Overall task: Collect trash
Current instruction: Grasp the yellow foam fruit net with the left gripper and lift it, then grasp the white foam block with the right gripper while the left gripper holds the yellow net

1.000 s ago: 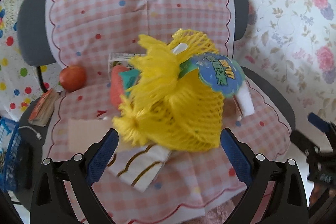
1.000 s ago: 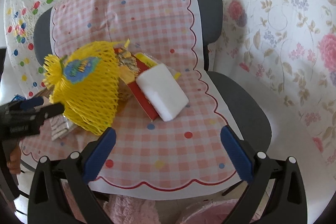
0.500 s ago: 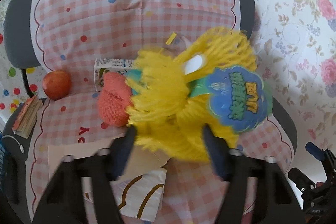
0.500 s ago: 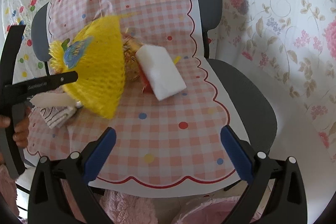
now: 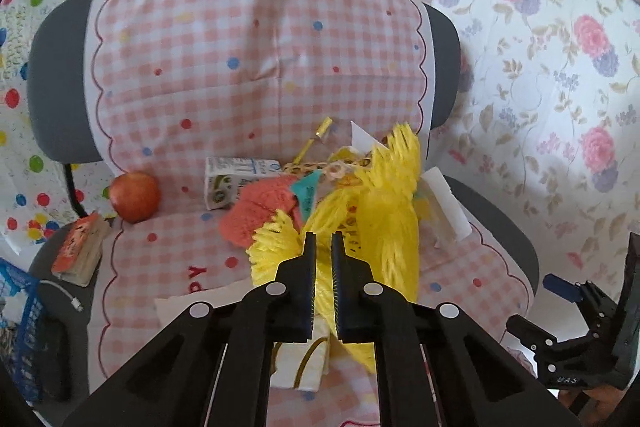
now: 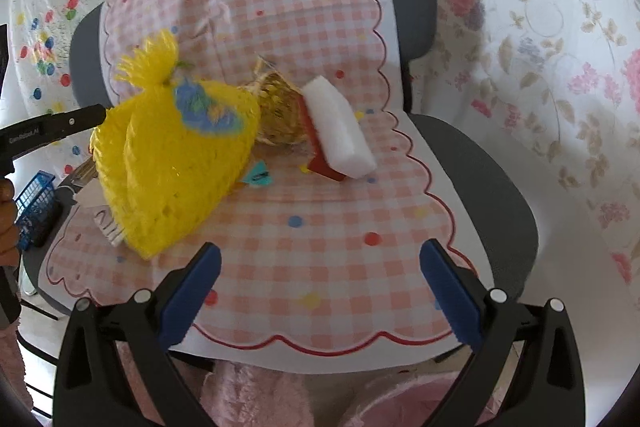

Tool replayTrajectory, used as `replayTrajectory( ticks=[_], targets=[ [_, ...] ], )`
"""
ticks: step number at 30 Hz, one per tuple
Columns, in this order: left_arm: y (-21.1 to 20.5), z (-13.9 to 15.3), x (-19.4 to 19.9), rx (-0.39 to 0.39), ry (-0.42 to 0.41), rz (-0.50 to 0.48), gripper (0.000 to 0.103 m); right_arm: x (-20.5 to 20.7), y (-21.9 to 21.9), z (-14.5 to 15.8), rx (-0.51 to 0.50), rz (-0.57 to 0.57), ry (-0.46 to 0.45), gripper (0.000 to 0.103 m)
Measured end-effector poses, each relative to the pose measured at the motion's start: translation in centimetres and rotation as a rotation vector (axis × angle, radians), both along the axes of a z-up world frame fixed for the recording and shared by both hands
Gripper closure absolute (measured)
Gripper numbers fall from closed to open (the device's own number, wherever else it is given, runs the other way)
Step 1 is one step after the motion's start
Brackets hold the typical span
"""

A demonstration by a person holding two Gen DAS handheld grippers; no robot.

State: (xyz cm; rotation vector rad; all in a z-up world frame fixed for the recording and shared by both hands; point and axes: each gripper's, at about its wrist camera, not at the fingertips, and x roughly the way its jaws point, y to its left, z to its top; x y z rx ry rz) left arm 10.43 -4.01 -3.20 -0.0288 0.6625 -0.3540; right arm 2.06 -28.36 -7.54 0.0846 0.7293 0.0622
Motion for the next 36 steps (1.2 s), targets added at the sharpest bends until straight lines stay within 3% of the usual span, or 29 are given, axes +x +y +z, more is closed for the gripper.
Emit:
replayTrajectory(
  ticks=[3,5,6,10,13,19,25,27,28,30,31,33,36],
  targets=[
    [0.9,-0.2,-0.6,0.008,0.009,-0.002,0.084,0.0,0.5,0.1,0.006,0.018,-0.001,0.008],
    [1.4,-0.7,-1.3,0.006,0.011,-0.004,0.038,0.0,0.6,-0.1,0.004,0.028,0.007,0.016],
    [1.6,-0.9,-1.7,0.007,0.008,-0.005,0.034,0.0,0.6,-0.2,0.003,0.028,0.012,0.02],
    [1.5,-2.5,-3.7,0.038,0.036,-0.068,0.026,0.1,0.0,-0.6,0.034,0.009,0.032,0.058],
    [0.9,-4.4,-4.0,0.025,0.111,-0.093,0.023,0.2,-0.3,-0.7,0.039,-0.005,0.036,0.059],
    [0.5,-6.5,-1.3,-0.005,0.171,-0.026,0.023,-0.1,-0.1,-0.3,0.026,0.004,0.017,0.051],
    [-1.2,-8.0,0.7,0.011,0.214,-0.019,0.027,-0.3,-0.4,-0.4,0.039,0.012,0.018,0.049],
    [-1.6,-8.2,1.1,0.011,0.214,-0.024,0.04,-0.3,-0.4,-0.4,0.039,0.015,0.022,0.049],
    [-1.7,-8.3,1.3,0.012,0.219,-0.023,0.053,-0.4,-0.4,-0.4,0.04,0.016,0.021,0.049],
    [-1.8,-8.1,1.3,0.005,0.216,-0.027,0.068,-0.5,-0.4,-0.3,0.038,0.018,0.018,0.049],
    [-1.9,-7.9,1.1,-0.003,0.209,-0.04,0.081,-0.5,-0.4,-0.3,0.036,0.018,0.016,0.049],
    [-1.9,-6.9,0.6,-0.016,0.174,-0.063,0.085,-0.6,-0.4,-0.2,0.033,0.015,0.011,0.048],
    [-1.2,-3.9,-1.0,-0.037,0.067,-0.062,0.087,-0.8,-0.5,0.1,0.029,0.006,-0.002,0.039]
  ],
)
